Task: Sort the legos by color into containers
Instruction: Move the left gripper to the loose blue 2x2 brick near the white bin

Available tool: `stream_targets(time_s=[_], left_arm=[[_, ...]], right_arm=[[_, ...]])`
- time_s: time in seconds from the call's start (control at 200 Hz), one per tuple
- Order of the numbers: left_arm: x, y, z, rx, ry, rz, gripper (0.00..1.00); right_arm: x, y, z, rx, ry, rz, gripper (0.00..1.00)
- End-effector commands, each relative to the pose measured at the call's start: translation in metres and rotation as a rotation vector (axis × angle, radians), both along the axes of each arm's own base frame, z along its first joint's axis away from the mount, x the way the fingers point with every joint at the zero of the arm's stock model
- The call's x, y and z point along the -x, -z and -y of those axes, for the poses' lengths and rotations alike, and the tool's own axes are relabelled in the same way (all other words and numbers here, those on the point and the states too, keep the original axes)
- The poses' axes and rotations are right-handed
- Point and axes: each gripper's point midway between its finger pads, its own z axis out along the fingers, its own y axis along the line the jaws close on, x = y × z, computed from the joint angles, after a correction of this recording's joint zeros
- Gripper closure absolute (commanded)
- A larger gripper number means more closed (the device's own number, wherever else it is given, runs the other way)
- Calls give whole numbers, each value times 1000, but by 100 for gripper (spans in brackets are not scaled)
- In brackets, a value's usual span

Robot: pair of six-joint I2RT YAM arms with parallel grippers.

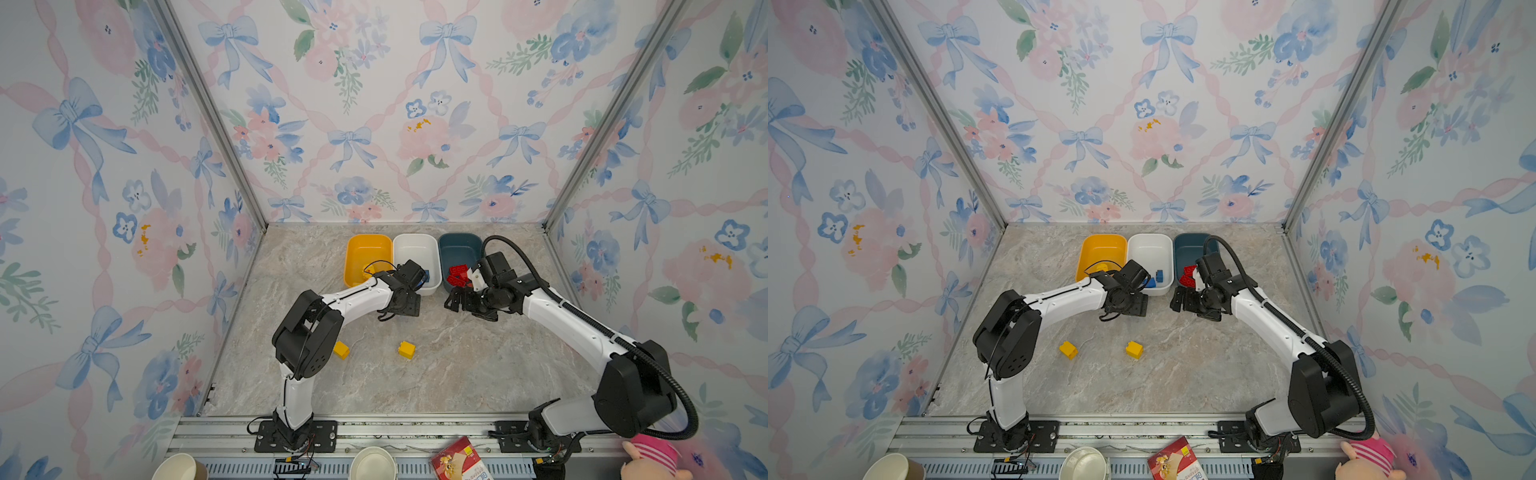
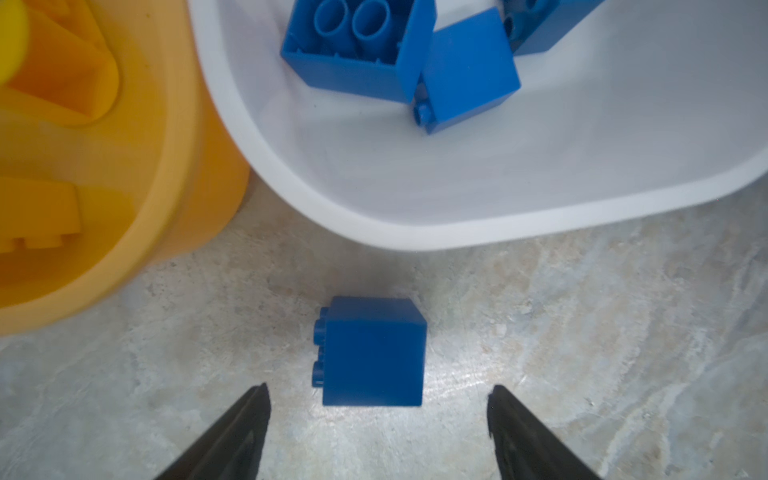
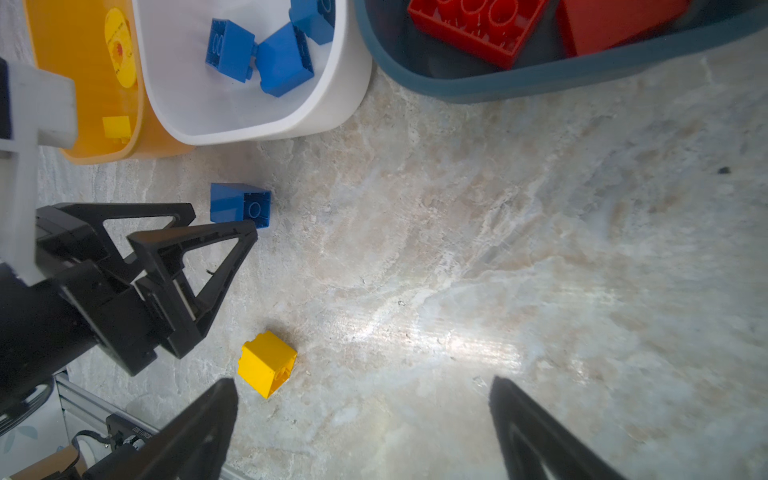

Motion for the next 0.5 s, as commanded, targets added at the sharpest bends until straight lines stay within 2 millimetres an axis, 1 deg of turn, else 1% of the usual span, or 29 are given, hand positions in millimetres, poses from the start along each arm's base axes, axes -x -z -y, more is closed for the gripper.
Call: stream_targets(time_s=[0.0, 0.155, 0.245, 0.495], left_arm=[[-7, 3, 5, -16, -5, 18, 17], [-10, 11, 8, -27, 1, 16, 19], [-14, 12, 9, -34, -4, 23, 20], [-20, 17, 8, -64, -13, 36, 28]], right_arm=[[1, -8, 2, -26, 15, 20, 3], [0, -8, 3, -27, 19, 21, 3], [0, -9, 4, -28, 22, 23, 3], [0, -9, 5, -30, 25, 23, 3]])
